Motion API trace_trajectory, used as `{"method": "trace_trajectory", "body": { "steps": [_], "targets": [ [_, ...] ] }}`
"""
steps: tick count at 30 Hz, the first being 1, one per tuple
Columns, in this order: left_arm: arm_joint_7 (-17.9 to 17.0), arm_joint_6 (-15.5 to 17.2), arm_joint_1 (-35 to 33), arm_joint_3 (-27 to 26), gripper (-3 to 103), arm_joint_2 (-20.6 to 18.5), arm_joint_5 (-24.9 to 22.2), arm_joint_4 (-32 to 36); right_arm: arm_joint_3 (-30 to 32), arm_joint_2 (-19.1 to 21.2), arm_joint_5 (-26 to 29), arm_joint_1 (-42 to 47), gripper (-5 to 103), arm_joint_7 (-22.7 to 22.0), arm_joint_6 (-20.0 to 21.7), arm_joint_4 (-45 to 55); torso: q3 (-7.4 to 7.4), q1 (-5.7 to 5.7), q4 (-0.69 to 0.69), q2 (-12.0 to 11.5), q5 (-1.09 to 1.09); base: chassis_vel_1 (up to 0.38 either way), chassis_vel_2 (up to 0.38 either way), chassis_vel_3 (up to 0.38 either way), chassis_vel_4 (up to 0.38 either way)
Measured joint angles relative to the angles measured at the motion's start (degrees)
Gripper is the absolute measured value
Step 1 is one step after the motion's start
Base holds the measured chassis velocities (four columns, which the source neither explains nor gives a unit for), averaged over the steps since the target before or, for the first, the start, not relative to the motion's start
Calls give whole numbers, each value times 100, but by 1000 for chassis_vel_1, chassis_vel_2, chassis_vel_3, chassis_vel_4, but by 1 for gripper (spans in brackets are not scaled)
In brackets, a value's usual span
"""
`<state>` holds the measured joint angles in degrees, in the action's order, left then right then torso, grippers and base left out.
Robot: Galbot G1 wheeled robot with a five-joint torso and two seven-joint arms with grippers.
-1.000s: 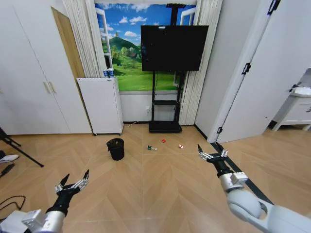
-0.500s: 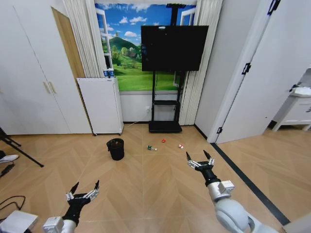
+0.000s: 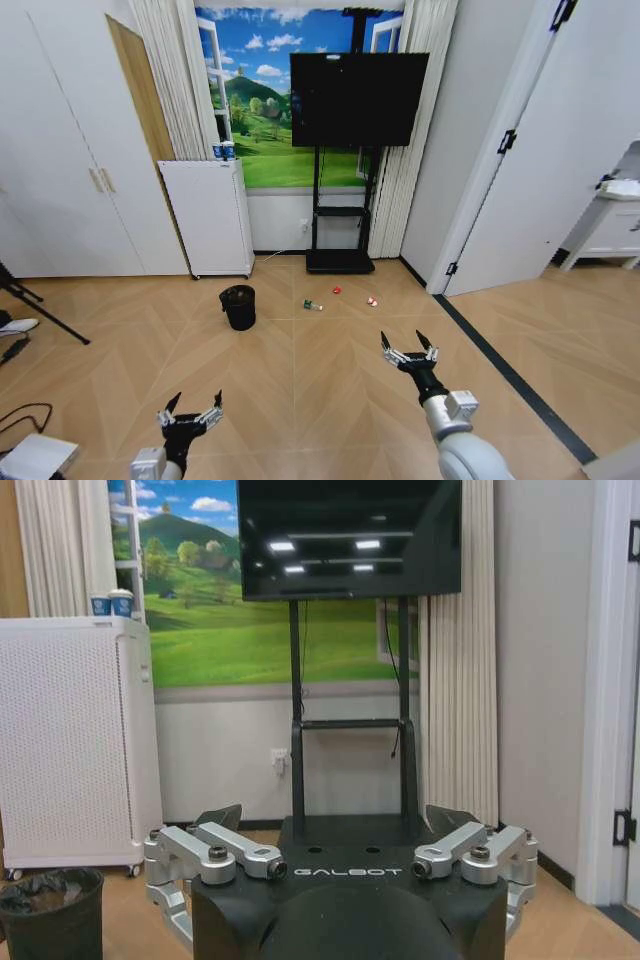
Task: Pick up the trash bin and place the garbage on the floor into it.
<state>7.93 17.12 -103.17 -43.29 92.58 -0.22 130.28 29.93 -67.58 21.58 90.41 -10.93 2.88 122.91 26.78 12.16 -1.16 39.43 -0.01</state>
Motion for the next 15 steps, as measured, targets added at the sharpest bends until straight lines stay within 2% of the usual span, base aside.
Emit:
{"method": "trace_trajectory", "body": {
  "steps": [2,4,5,7,8,9,11,12,13,15],
  "targets": [
    [0,0,0,1,100,1,0,0,51,-97,-42,43,100,58,52,11,0,0,0,0,0,0,0,0,0],
    [64,-70,22,-18,100,-28,10,0,258,-496,-207,217,100,289,269,52,0,0,0,0,0,0,0,0,0],
    [64,-70,22,-18,100,-28,10,0,258,-496,-207,217,100,289,269,52,0,0,0,0,0,0,0,0,0],
    [260,-590,119,-147,100,-194,-155,-27,479,-924,-383,401,100,539,499,97,0,0,0,0,-1,0,0,0,0],
    [260,-590,119,-147,100,-194,-155,-27,479,-924,-383,401,100,539,499,97,0,0,0,0,-1,0,0,0,0],
    [312,-721,143,-178,100,-235,-201,-38,528,-1015,-422,441,100,591,549,105,0,0,0,0,-1,0,0,0,0],
    [510,-1271,242,-315,100,-405,-393,-77,704,-1359,-566,597,100,794,736,142,0,0,-3,0,1,0,0,0,0],
    [510,-1271,242,-315,100,-405,-393,-77,704,-1359,-566,597,100,794,736,142,0,0,-3,0,1,0,0,0,0],
    [676,-1449,241,-332,100,-440,-441,-88,742,-1417,-593,616,100,831,773,152,0,0,-1,1,-1,0,0,0,0],
    [891,-1578,203,-308,100,-450,-461,-99,747,-1429,-599,623,100,843,782,155,0,0,0,1,0,0,0,0,0]
  ]
}}
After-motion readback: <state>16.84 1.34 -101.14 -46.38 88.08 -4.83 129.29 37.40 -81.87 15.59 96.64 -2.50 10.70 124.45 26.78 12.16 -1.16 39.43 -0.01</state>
